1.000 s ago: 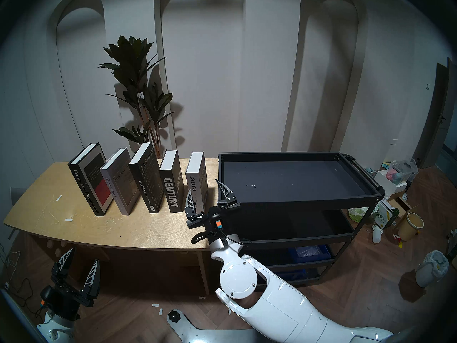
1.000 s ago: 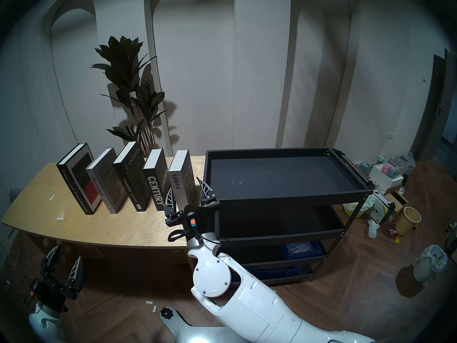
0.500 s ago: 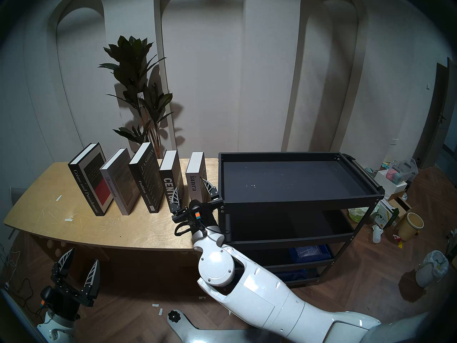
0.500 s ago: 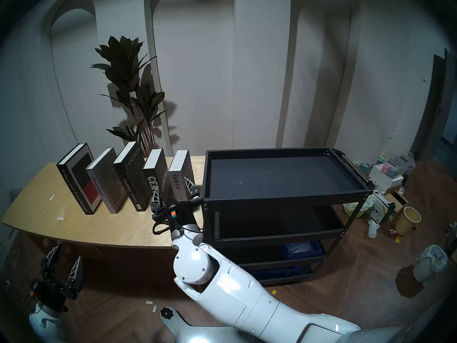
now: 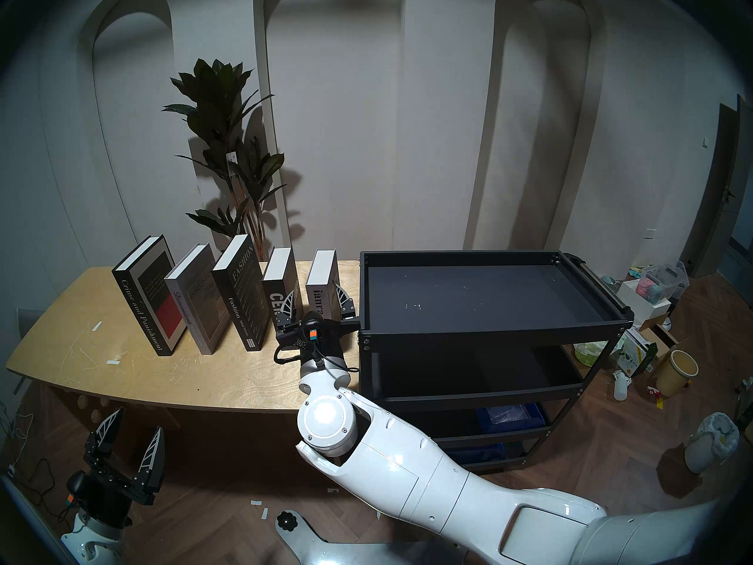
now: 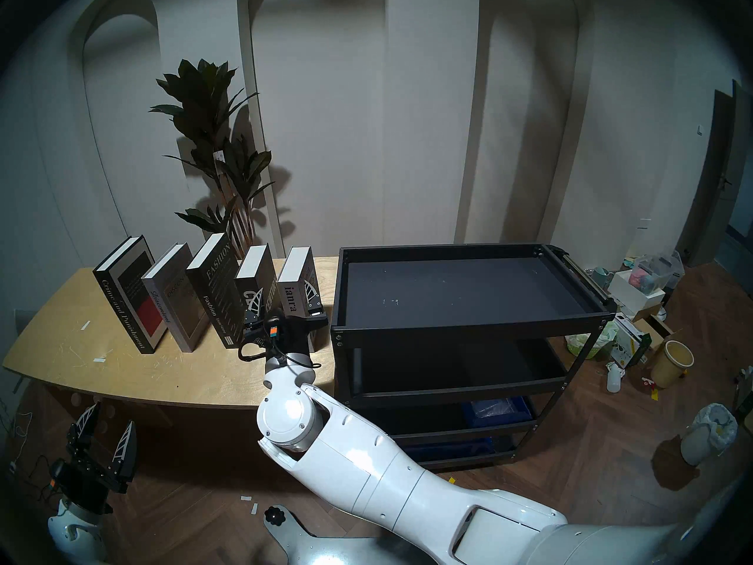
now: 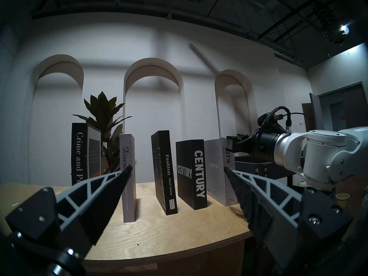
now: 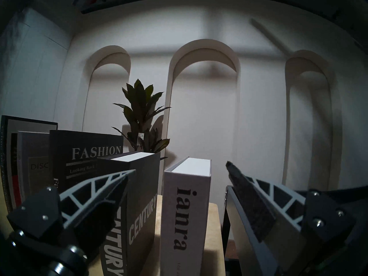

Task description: Move the books from the display table onto the shelf, standing them upright with spines facing out and tallest at one end

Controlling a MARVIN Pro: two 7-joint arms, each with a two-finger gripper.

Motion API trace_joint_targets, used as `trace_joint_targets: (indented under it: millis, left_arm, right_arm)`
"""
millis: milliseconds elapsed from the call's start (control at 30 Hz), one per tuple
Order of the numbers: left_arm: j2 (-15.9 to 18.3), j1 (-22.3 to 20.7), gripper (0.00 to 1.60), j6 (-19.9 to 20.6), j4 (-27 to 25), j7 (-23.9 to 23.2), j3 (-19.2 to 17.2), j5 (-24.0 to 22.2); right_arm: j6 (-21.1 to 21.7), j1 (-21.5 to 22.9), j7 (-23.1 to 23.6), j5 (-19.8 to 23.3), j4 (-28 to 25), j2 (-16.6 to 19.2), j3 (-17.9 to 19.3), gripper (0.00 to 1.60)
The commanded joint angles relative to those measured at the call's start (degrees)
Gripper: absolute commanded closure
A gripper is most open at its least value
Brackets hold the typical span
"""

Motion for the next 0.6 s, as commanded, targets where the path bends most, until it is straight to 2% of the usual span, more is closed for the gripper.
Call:
trace_joint_targets:
  millis: [0, 100, 167, 400, 567]
  left_arm:
    - [0.08, -0.10, 0.00, -0.11, -0.54, -0.10, -0.05, -0.03]
    - [0.08, -0.09, 0.00, -0.11, -0.57, -0.11, -0.06, -0.04]
    - [0.07, -0.08, 0.00, -0.11, -0.58, -0.11, -0.06, -0.04]
    - [0.06, -0.05, 0.00, -0.11, -0.65, -0.11, -0.07, -0.05]
    - [0.05, -0.02, 0.00, -0.11, -0.69, -0.11, -0.08, -0.06]
  right_arm:
    - [-2.98, 4.47, -6.16, 2.95, 2.91, -4.85, -1.87, 0.00]
    - [-4.57, 5.99, -11.25, 4.96, 5.95, -6.69, -3.04, 0.00]
    - [-5.00, 6.50, -11.67, 5.57, 6.73, -7.02, -3.25, 0.00]
    - [-8.34, 9.77, -17.49, 9.94, 13.40, -10.38, -5.75, 0.00]
    - [-10.61, 11.76, -18.37, 12.70, 17.49, -12.47, -6.26, 0.00]
